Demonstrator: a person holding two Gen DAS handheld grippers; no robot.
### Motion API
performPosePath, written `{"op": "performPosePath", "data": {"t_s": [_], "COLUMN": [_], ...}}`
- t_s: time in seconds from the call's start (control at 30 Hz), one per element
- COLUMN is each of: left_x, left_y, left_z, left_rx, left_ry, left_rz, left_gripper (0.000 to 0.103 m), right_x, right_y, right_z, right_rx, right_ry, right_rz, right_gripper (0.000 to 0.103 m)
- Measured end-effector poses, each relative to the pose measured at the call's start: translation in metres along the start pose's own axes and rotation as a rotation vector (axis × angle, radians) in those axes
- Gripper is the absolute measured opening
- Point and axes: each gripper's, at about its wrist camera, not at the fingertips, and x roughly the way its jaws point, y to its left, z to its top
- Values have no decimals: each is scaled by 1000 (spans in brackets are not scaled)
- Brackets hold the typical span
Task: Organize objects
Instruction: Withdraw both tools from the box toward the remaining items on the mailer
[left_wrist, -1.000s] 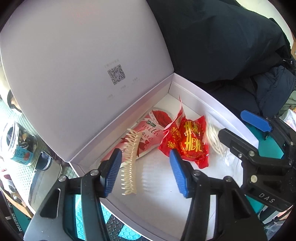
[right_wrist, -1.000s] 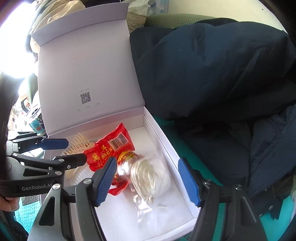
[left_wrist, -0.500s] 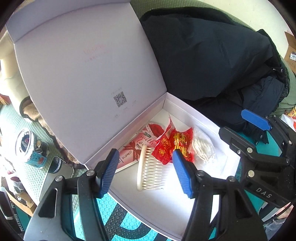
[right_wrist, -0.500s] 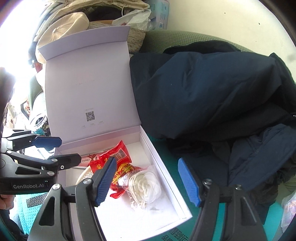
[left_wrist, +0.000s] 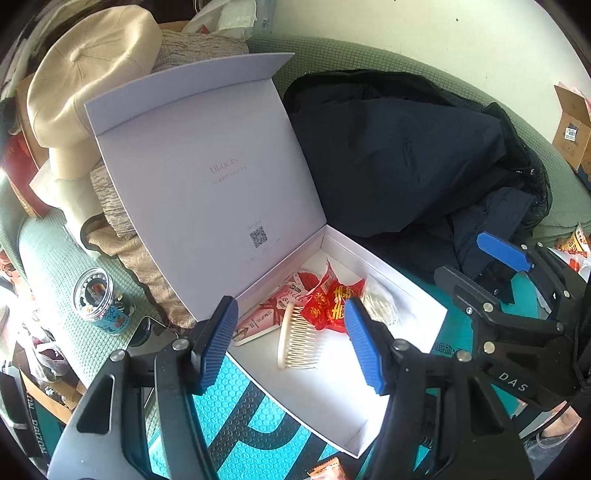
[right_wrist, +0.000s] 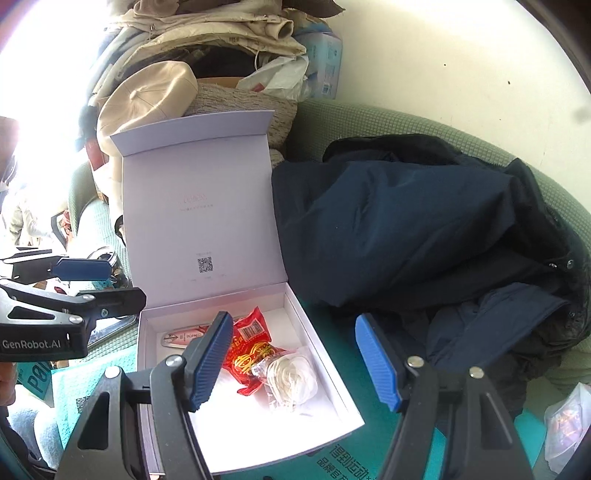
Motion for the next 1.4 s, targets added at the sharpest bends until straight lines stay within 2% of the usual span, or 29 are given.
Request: {"op": "performPosePath", "data": {"t_s": [0.1, 0.2, 0.3, 0.4, 0.5, 0.97, 1.4], "left_x": [-26, -51, -74, -89, -101, -123, -133], "left_y": [-5, -8, -13, -15, -16, -24, -28], "left_z": [0, -3, -8, -15, -27, -96, -158], "left_rx": [5, 2, 6, 14, 13, 0, -17], "left_ry": [-25, -57, -84, -82, -69, -21, 36], "left_rz": [12, 36, 51, 72, 78, 73, 58], "left_gripper": [58, 66, 67, 68, 74, 75, 77], "right_x": [-18, -35, -52, -65, -78, -126, -148], "right_y": [0, 1, 3, 5, 8, 26, 44], "right_z": [1, 0, -2, -5, -10, -48, -99], "right_rx": [-5, -6, -13, -13, -13, 1, 30], "right_ry": [-23, -43, -61, -66, -74, -61, -20], "right_rz": [-4, -3, -1, -2, 0, 14, 78], "right_gripper": [70, 72, 72, 72, 72, 73, 73]}}
